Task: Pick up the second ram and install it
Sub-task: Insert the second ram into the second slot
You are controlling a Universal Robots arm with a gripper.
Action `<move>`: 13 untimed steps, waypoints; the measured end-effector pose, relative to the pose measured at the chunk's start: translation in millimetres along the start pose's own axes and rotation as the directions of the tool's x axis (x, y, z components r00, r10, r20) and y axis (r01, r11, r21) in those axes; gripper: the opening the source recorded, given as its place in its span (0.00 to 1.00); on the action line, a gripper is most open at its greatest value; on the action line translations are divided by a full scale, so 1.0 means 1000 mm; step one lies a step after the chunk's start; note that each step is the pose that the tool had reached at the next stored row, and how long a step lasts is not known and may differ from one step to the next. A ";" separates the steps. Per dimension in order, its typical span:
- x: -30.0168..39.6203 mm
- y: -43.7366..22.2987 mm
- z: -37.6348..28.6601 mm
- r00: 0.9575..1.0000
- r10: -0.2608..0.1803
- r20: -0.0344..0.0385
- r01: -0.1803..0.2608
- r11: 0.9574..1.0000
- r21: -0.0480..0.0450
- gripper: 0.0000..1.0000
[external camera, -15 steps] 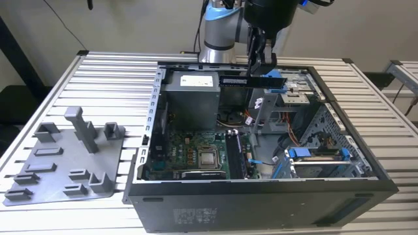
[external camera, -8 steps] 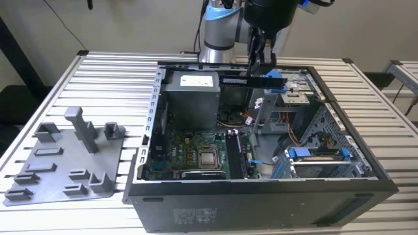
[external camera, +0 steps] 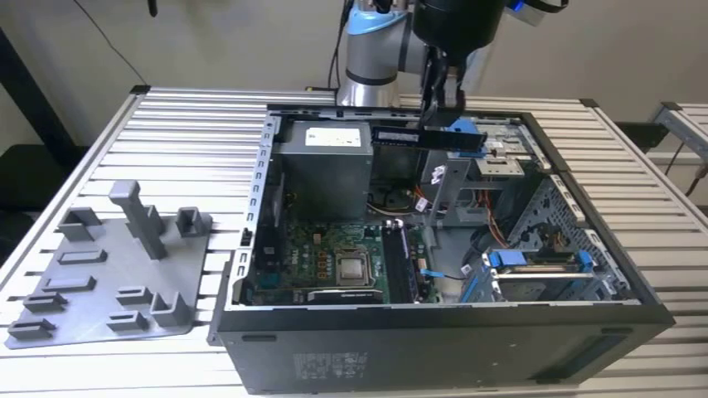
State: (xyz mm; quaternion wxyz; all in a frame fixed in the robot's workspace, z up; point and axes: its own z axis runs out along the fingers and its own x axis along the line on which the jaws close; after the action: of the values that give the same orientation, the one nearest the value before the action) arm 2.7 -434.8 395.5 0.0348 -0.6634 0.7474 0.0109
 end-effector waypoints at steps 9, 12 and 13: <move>0.0000 0.0000 0.0000 0.998 0.070 -0.002 -0.070 0.998 0.005 0.14; 0.0000 0.0000 0.0000 0.996 0.093 -0.003 -0.093 0.996 0.006 0.14; 0.0000 0.0000 0.0000 0.995 0.101 -0.003 -0.101 0.995 0.007 0.14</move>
State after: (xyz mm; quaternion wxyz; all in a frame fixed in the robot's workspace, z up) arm 2.7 -434.8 395.4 0.0353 -0.6247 0.7800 0.0091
